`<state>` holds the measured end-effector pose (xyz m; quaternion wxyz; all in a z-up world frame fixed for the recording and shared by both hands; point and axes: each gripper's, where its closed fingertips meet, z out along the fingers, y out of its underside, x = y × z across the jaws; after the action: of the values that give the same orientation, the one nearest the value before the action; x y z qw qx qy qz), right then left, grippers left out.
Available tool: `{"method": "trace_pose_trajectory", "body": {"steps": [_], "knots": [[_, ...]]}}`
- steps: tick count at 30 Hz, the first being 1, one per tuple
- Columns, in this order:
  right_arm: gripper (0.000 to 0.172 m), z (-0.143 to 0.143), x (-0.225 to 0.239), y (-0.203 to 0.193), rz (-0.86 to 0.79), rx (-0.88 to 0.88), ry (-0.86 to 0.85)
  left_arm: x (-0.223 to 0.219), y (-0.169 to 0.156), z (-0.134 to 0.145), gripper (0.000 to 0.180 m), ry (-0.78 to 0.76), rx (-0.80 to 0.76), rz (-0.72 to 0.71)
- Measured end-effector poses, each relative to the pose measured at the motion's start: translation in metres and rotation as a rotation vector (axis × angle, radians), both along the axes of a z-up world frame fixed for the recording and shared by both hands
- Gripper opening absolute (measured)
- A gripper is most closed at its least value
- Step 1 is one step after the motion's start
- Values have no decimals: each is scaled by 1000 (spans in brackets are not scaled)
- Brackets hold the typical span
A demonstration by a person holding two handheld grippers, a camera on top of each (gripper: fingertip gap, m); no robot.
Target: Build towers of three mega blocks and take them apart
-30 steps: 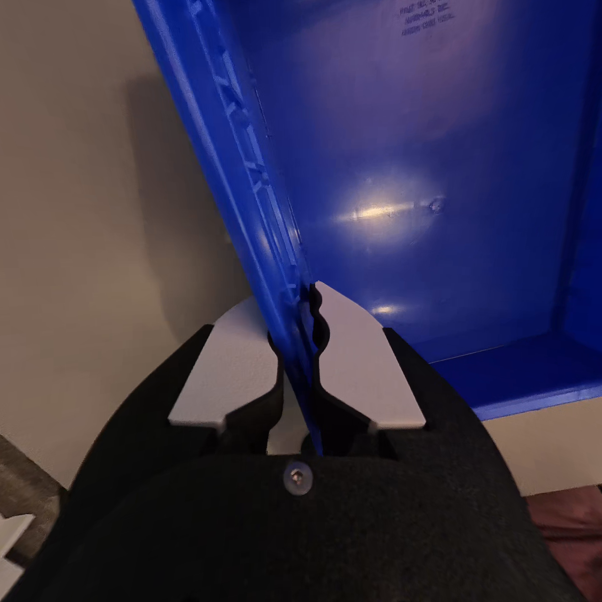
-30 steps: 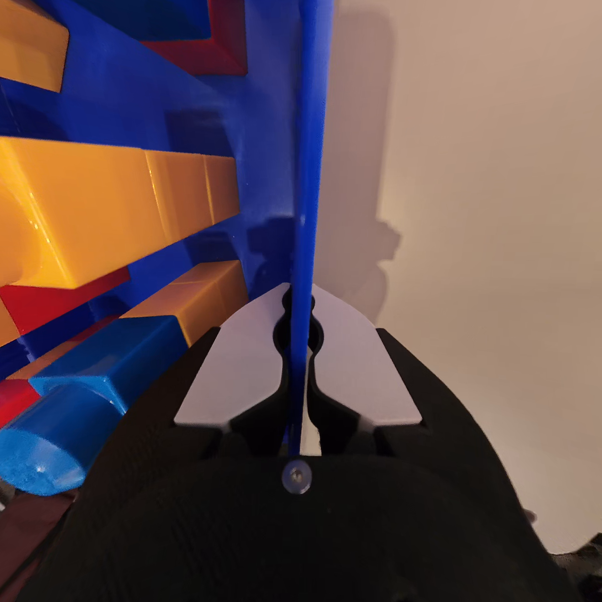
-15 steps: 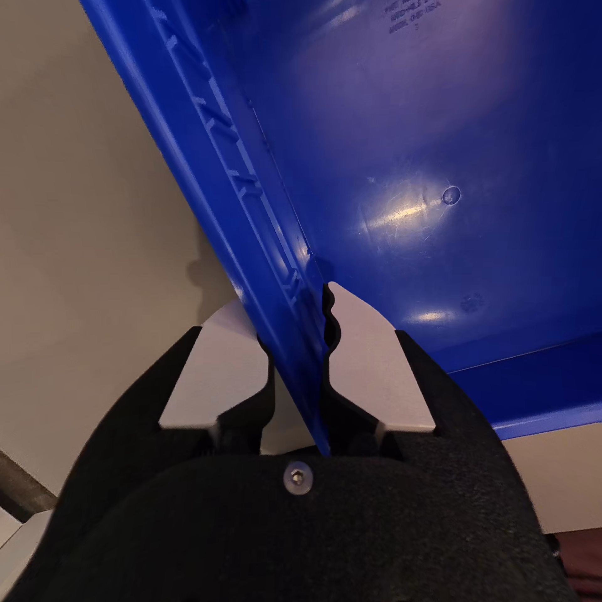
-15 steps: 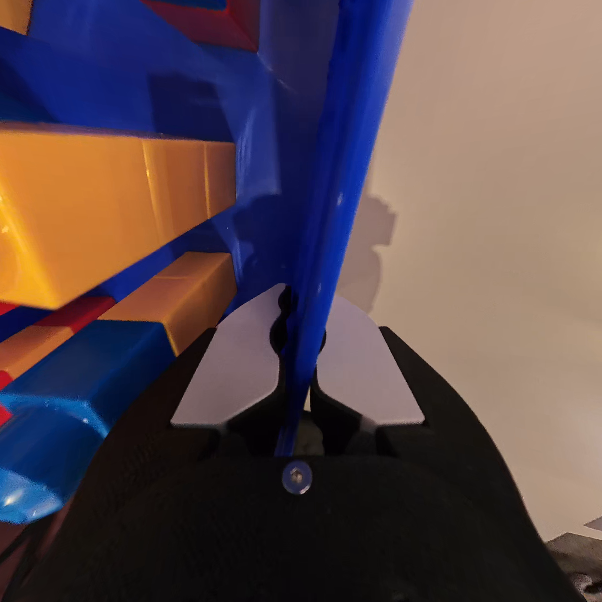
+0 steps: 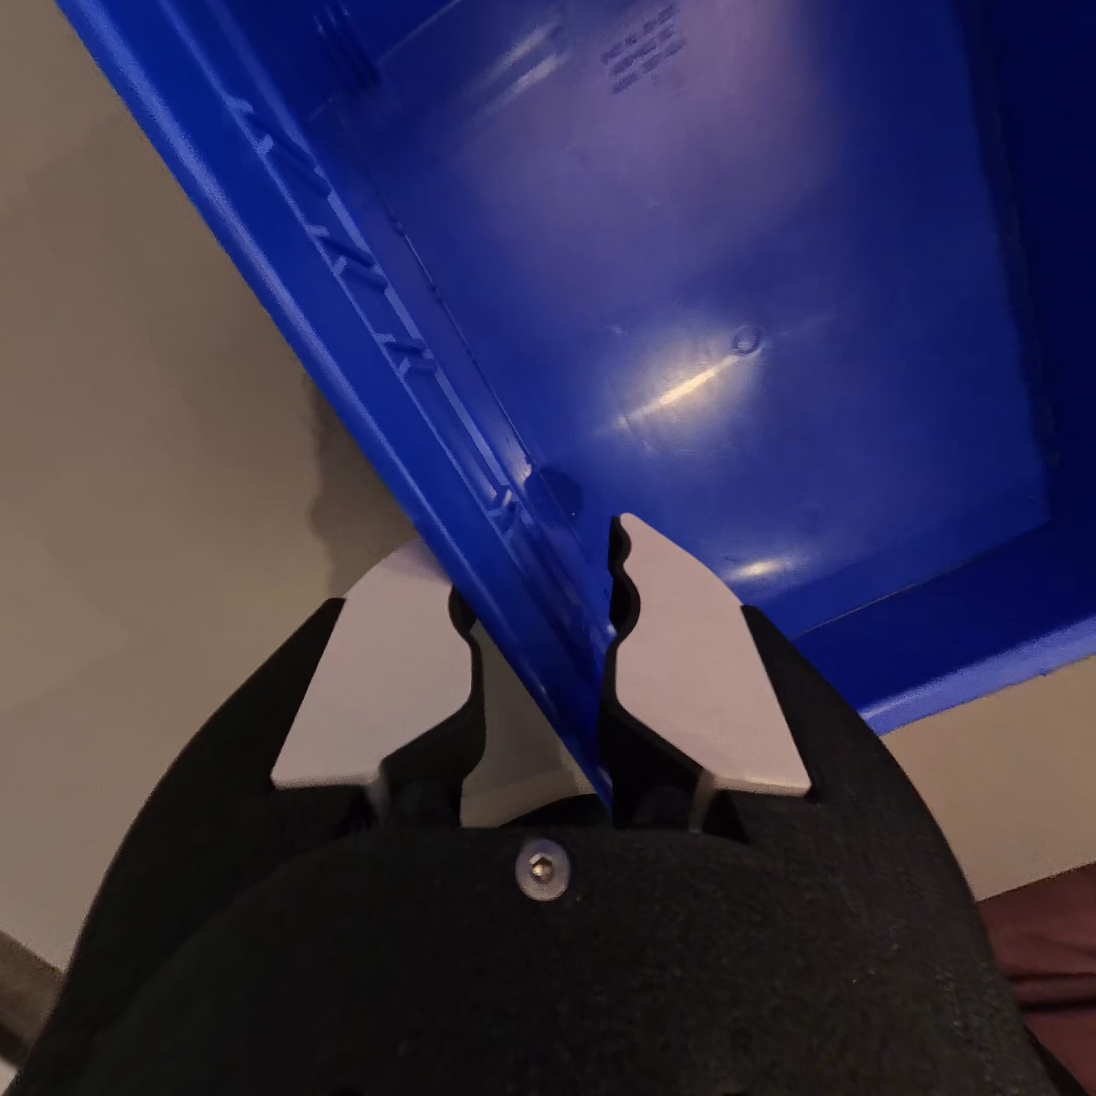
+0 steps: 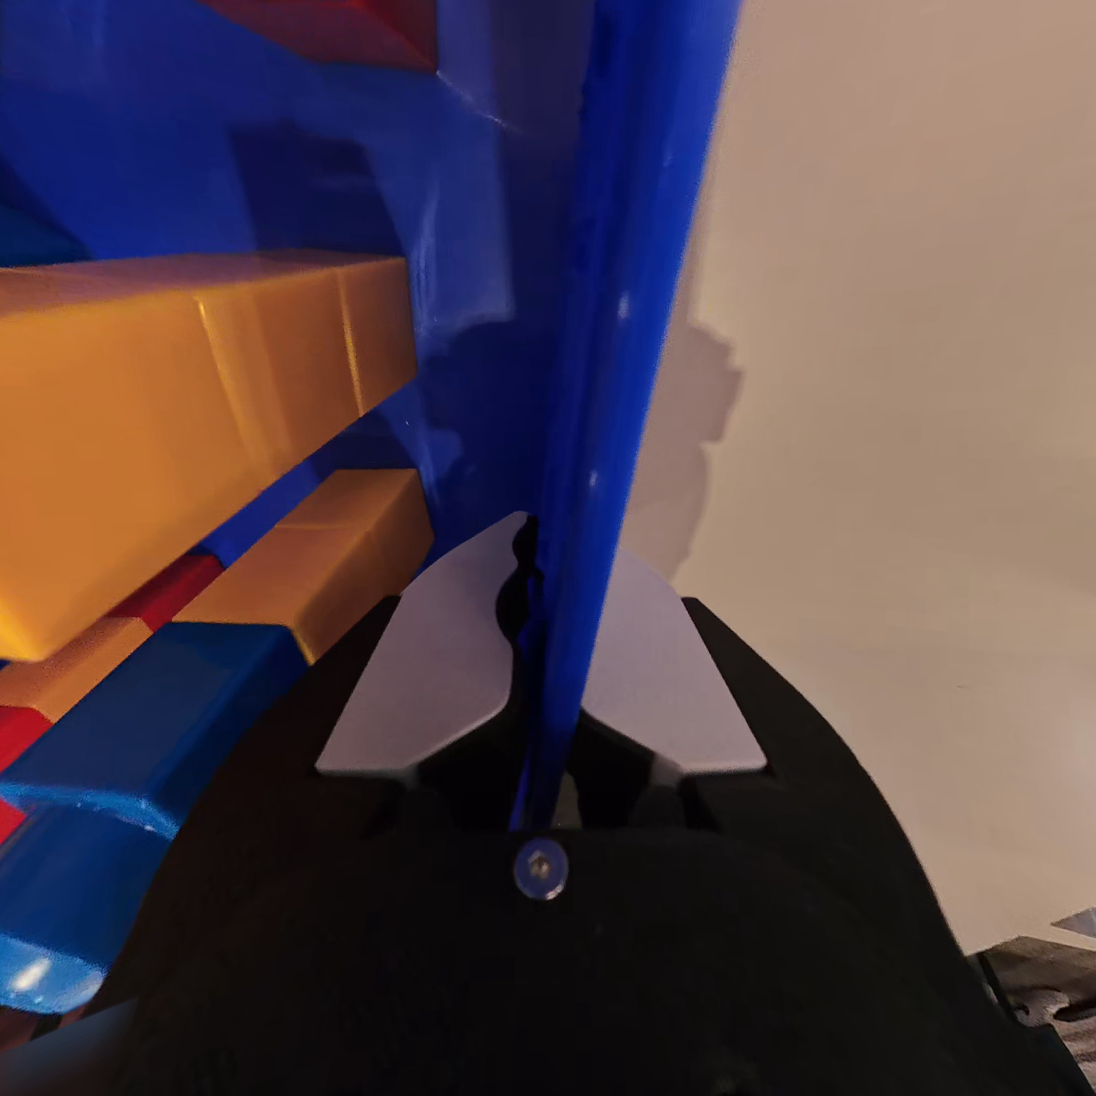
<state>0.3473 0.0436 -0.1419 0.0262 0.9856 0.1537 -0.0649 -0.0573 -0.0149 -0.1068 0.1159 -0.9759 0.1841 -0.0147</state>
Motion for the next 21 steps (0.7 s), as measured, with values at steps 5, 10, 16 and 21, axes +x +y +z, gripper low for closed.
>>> {"method": "trace_pose_trajectory", "body": {"steps": [5,10,16,21], "knots": [[5,0,11,-2,14,-27,12,9,-8,37,63,-119,75,-44],[5,4,19,-3,46,-15,20,-8,-15,94,57,-145,271,-22],[5,16,35,-10,64,-28,-5,-50,-38,123,57,-160,342,57],[5,28,53,-11,59,1,-36,-70,-42,136,56,-214,392,116]]}}
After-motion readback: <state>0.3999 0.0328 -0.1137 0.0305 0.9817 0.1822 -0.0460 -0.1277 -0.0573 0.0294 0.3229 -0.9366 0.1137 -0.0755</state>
